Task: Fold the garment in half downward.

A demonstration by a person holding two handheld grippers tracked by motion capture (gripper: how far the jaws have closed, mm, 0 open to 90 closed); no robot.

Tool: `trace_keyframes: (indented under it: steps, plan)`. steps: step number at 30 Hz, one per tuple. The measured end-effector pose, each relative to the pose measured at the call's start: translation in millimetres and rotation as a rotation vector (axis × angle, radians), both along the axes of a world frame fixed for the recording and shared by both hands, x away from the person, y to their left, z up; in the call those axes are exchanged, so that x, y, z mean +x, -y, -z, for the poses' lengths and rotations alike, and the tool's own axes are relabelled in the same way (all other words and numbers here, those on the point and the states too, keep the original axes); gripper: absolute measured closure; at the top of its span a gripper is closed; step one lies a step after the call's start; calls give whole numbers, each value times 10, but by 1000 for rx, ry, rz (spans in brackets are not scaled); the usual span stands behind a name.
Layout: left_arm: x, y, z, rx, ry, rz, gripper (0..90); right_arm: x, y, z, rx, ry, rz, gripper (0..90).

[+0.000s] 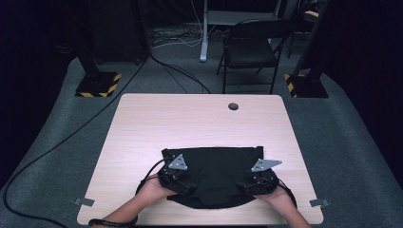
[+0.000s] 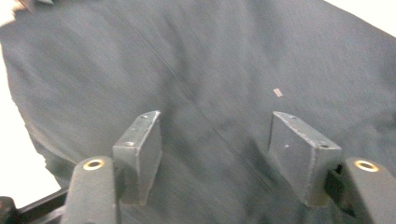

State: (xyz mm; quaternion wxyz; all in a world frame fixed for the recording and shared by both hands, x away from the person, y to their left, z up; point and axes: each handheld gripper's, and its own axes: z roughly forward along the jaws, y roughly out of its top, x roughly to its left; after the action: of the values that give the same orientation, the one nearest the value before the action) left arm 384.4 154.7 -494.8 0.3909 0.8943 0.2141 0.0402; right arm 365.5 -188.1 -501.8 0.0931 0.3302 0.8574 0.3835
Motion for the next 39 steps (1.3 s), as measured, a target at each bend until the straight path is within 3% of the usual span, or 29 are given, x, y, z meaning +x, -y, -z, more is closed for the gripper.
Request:
trace_keyframes:
  steps: [5,7,10,14,20,28,32,39]
  plan:
    - [-69,150,-119,-70,-1,39,198,-124,-182,-145,70,49,-73,311]
    - [-102,214,-105,-64,2,61,197,-170,-258,-177,101,50,-109,307]
    - [-115,271,-46,-29,2,82,196,-226,-359,-177,109,43,-149,297]
    - [-80,266,31,-12,-10,70,196,-230,-447,-99,56,41,-153,285]
    - [-56,271,118,20,-1,81,211,-161,-464,47,-5,20,-90,269]
    - [4,281,196,33,-3,102,247,-166,-524,114,-83,55,-70,301]
    - [20,296,222,33,26,123,256,-180,-553,127,-145,97,-85,317]
    - [-35,367,239,13,26,121,259,-210,-484,123,-159,98,-91,333]
